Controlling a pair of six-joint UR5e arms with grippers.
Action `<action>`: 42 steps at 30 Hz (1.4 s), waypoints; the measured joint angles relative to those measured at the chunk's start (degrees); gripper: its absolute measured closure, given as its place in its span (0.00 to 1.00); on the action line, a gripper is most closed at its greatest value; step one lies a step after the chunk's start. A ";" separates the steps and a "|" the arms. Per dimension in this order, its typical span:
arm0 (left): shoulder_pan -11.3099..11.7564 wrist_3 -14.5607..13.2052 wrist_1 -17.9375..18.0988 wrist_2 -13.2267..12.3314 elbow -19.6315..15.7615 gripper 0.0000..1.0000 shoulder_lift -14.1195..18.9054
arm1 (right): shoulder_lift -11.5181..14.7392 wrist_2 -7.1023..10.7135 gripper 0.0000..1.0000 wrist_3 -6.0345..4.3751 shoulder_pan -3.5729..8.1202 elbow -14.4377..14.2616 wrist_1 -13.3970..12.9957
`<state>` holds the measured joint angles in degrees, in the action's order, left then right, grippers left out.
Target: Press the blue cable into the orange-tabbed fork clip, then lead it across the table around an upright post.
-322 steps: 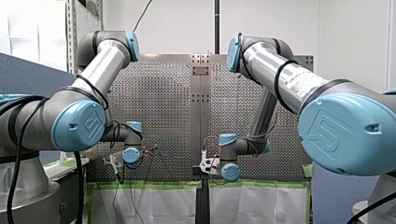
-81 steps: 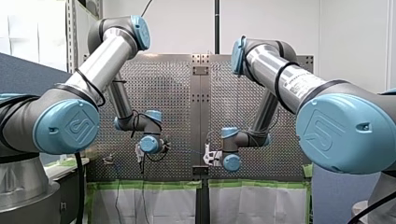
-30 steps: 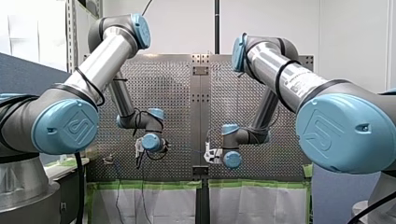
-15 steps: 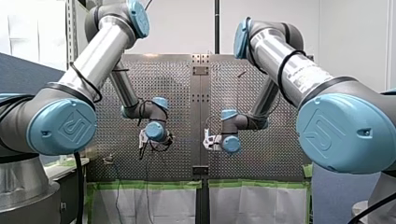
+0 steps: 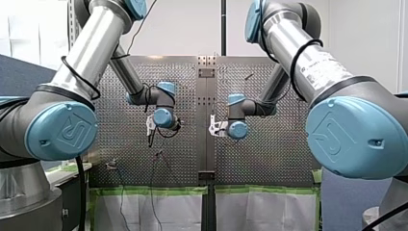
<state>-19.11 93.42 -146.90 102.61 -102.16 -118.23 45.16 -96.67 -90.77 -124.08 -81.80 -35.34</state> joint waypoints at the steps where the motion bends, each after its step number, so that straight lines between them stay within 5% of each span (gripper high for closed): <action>1: -0.07 0.19 -0.20 0.16 0.24 1.00 0.52 | 0.48 -0.01 1.00 0.01 -0.02 0.00 0.09; 23: -1.76 2.04 -3.27 3.70 4.64 1.00 9.38 | 12.97 0.15 1.00 -0.13 -0.04 0.37 1.51; 33: -2.47 2.73 -6.79 3.83 7.74 1.00 10.97 | 18.67 0.12 1.00 0.26 -0.27 2.93 5.14; 42: -3.40 2.90 -9.76 3.86 11.52 1.00 11.11 | 22.88 -0.03 1.00 -0.07 0.47 3.48 5.88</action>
<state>-22.51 96.32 -156.66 106.47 -90.64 -107.12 68.04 -96.70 -90.84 -123.61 -78.33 -29.46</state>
